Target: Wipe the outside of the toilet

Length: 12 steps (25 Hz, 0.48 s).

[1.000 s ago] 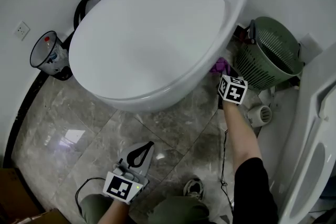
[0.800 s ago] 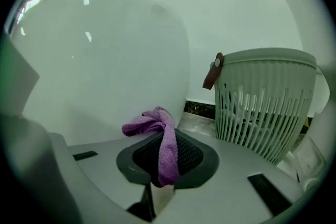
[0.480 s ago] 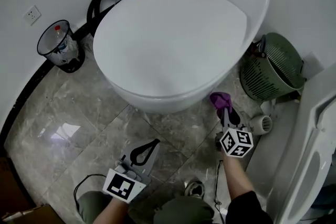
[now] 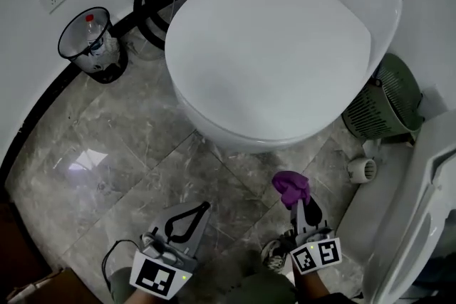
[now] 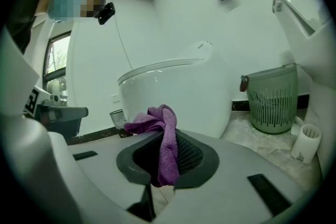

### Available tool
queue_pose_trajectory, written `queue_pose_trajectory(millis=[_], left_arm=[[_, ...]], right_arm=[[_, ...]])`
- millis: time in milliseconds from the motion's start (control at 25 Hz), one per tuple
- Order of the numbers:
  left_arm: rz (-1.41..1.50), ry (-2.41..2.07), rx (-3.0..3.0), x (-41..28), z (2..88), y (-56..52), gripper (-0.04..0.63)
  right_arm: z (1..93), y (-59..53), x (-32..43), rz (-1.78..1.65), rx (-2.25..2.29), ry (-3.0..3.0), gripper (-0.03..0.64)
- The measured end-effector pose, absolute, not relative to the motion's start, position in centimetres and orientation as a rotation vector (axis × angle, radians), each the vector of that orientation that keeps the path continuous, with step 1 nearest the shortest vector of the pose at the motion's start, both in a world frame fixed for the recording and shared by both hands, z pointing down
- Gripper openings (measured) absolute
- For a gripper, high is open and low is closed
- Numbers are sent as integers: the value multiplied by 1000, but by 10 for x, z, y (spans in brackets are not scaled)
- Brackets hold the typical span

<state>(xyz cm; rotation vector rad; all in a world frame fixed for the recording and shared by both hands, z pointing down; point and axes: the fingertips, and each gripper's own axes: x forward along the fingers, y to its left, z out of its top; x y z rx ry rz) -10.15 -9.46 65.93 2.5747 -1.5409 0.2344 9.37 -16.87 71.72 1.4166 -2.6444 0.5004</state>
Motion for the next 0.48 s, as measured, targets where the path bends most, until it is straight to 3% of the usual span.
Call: queue_pose_trajectory(millis=[480], left_arm=[[88,-1557,2486,-122,624,-72,5]], right_arm=[[605,-116,12,514,1275,-2667,41]])
